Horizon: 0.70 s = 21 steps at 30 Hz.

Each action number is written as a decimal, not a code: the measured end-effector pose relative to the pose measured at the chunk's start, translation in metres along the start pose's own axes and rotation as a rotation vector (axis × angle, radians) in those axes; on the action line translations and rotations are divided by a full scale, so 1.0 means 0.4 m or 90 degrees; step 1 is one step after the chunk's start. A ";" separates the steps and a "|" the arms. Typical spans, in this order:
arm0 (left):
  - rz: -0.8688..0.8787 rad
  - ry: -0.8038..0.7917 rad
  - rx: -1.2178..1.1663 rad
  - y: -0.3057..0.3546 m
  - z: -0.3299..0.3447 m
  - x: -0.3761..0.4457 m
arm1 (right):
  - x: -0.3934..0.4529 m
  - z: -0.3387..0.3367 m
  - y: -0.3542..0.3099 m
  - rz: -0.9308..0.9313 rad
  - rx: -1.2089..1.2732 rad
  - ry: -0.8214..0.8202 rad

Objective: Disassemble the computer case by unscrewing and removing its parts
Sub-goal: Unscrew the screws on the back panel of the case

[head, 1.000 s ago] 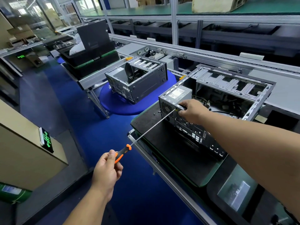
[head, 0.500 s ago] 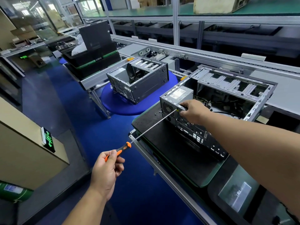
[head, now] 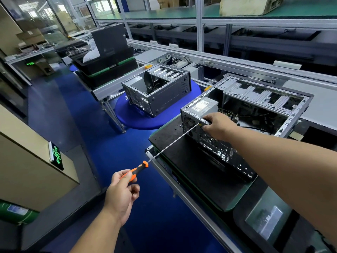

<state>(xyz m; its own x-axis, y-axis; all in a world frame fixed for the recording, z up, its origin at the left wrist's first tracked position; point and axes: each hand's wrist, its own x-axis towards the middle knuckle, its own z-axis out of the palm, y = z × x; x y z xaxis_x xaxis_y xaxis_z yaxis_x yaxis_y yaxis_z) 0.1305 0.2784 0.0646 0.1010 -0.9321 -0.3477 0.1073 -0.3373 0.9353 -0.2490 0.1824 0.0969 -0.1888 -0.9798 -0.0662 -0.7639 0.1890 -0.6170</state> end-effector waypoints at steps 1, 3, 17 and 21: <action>0.020 -0.001 -0.005 0.001 0.001 -0.002 | 0.001 0.000 0.000 -0.001 -0.002 0.001; 0.048 0.004 -0.002 0.001 0.003 -0.001 | 0.003 0.001 0.001 -0.002 -0.003 -0.002; -0.003 0.078 0.057 -0.012 0.000 0.023 | 0.002 0.001 0.004 0.003 0.014 -0.004; 0.009 0.057 0.026 -0.013 0.001 0.020 | 0.002 0.001 0.005 0.003 0.015 -0.005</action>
<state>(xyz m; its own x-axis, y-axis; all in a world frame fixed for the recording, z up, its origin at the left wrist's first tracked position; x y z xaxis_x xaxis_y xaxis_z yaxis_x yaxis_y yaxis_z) 0.1304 0.2726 0.0568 0.1898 -0.9221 -0.3371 0.0653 -0.3307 0.9415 -0.2504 0.1819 0.0954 -0.1877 -0.9793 -0.0755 -0.7486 0.1924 -0.6345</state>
